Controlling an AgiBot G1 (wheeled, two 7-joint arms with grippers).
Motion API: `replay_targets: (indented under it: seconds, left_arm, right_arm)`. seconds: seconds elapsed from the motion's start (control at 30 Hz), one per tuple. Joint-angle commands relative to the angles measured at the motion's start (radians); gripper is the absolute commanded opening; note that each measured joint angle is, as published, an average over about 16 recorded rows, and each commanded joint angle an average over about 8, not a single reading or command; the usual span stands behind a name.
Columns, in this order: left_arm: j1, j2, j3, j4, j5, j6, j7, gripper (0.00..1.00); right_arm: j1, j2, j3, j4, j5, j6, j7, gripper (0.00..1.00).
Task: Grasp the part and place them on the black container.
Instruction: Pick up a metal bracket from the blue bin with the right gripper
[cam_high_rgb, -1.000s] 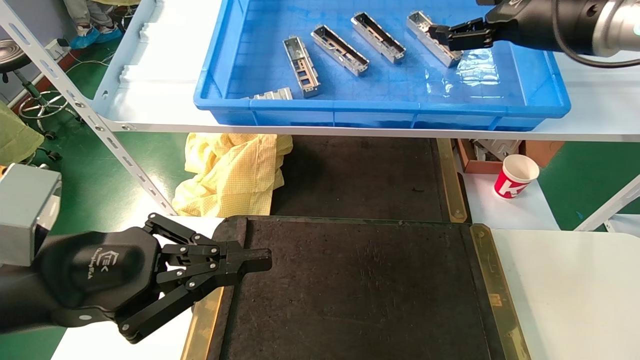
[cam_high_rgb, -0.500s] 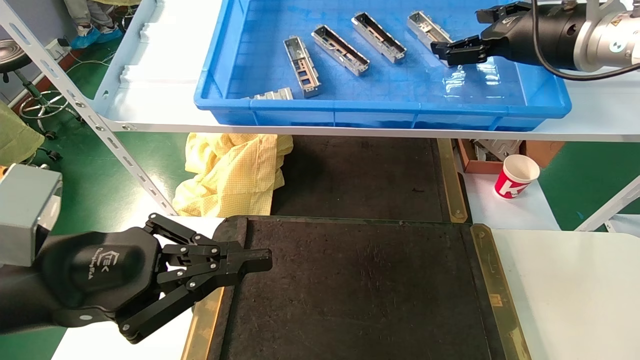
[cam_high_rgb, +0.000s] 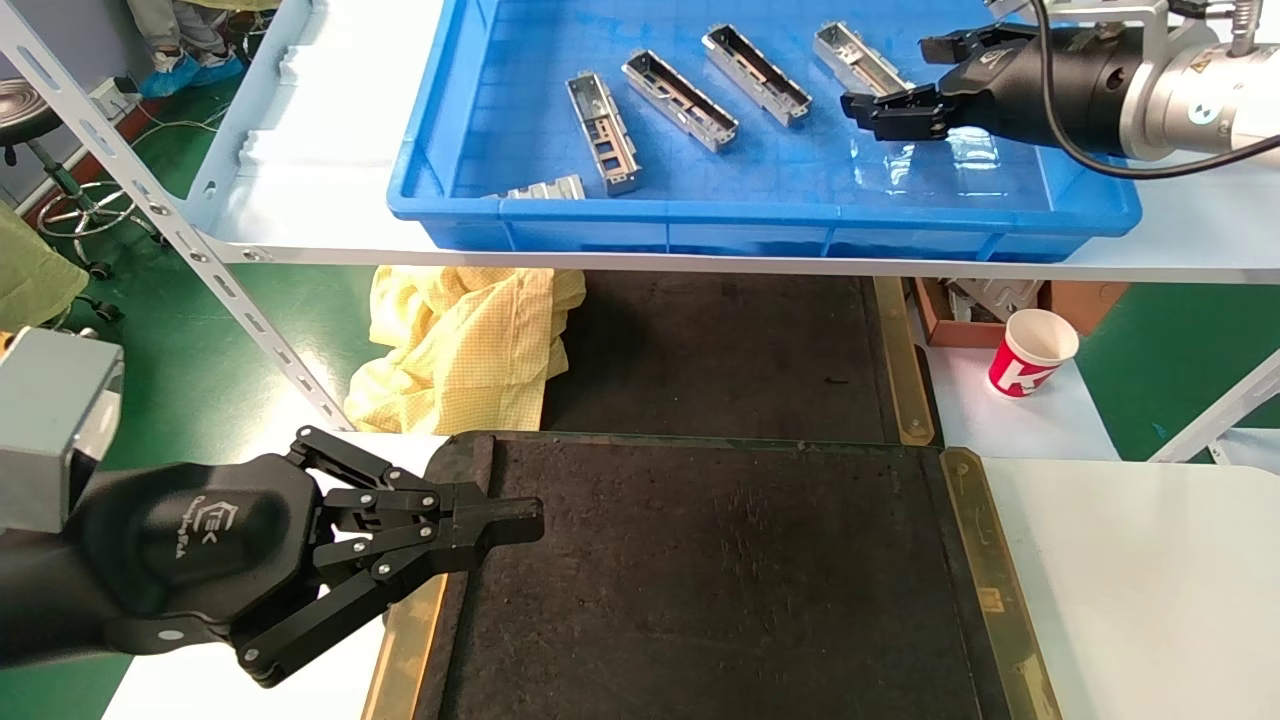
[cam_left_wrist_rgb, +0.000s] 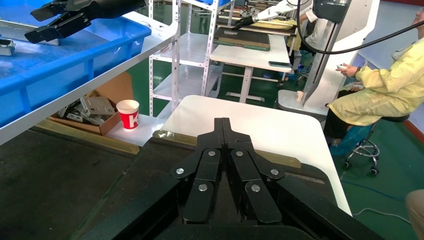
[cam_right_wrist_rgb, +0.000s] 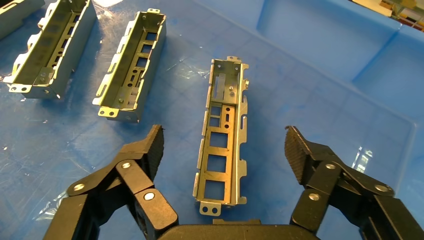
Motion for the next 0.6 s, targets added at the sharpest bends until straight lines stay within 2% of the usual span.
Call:
replay_targets:
  seconds: [0.03, 0.6]
  left_arm:
    - [0.0, 0.0, 0.0, 0.0, 0.0, 0.0, 0.0, 0.0]
    - [0.0, 0.0, 0.0, 0.0, 0.0, 0.0, 0.0, 0.0]
  right_arm:
    - [-0.002, -0.002, 0.002, -0.003, 0.003, 0.001, -0.003, 0.0]
    - [-0.017, -0.008, 0.01, -0.011, 0.014, 0.005, -0.019, 0.0]
